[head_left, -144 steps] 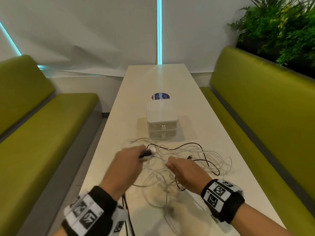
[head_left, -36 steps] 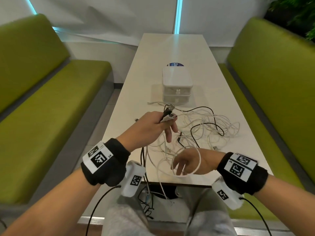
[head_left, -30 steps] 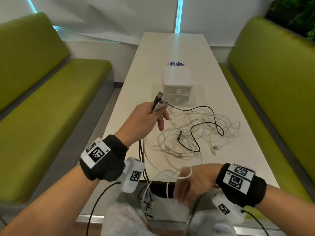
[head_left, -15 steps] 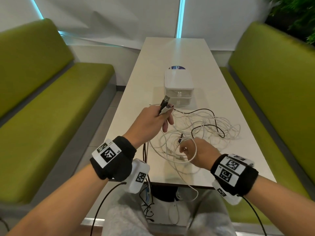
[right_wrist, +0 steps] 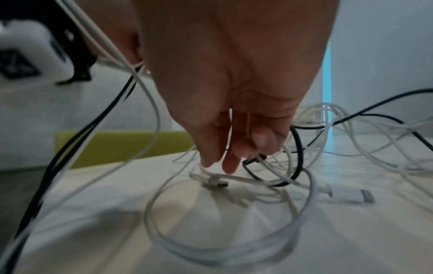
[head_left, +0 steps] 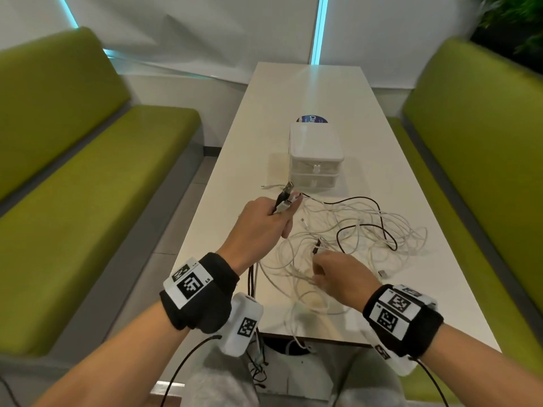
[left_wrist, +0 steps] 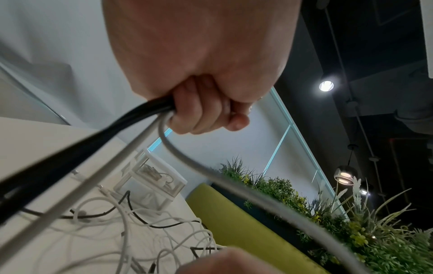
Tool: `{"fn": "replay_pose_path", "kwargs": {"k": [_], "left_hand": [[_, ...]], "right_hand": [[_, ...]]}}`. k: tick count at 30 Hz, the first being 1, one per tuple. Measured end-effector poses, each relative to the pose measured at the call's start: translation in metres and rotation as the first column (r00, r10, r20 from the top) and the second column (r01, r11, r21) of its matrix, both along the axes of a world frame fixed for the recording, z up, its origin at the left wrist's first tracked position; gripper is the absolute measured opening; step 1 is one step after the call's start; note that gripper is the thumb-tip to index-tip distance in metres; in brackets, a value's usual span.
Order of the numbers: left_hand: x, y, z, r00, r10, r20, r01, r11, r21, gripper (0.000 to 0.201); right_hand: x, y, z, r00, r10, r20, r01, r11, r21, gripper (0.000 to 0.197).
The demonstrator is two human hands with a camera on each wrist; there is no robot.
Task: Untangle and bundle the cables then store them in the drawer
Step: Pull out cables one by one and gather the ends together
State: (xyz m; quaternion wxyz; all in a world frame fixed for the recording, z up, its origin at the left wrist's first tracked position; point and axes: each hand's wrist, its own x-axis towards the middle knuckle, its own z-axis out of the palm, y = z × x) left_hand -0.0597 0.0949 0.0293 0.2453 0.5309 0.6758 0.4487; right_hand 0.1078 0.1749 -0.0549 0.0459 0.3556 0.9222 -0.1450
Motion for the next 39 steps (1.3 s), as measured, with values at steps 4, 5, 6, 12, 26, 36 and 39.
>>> {"fn": "replay_pose_path", "kwargs": {"k": [4,5,6,12,26,36,39], "left_hand": [[0.002,0.013,-0.011,0.998,-0.030,0.057,0.033,0.999,-0.042,0.066],[0.002,0.015,-0.013,0.997,-0.031,0.068,0.035,0.998,-0.057,0.066],[0.003,0.018,-0.015,0.996,-0.034,0.077,0.039,0.997,-0.069,0.066],[0.003,0.023,-0.024,0.994,-0.053,0.094,0.065,0.990,-0.128,0.063],[0.009,0.026,-0.032,0.982,0.058,0.177,-0.039,0.993,-0.109,0.049],[0.026,0.026,-0.021,0.971,0.149,0.187,-0.155,0.988,0.019,0.037],[0.029,0.024,-0.018,0.975,0.115,0.189,-0.122,0.992,0.024,0.036]], "right_hand": [[0.008,0.010,0.008,0.986,-0.088,-0.143,0.075,0.993,-0.089,0.011],[0.009,0.012,0.008,0.985,-0.079,-0.154,0.064,0.993,-0.102,0.013],[0.008,0.012,0.007,0.987,-0.059,-0.146,0.044,0.993,-0.108,0.015],[-0.014,0.002,-0.010,0.998,0.016,0.068,-0.009,0.995,-0.095,0.018],[0.009,0.015,0.016,0.841,-0.274,-0.467,0.220,0.961,-0.167,0.014],[0.008,-0.006,0.050,0.596,-0.306,-0.742,0.198,0.952,-0.233,0.016],[0.008,-0.007,0.052,0.535,-0.332,-0.777,0.144,0.942,-0.303,0.015]]}}
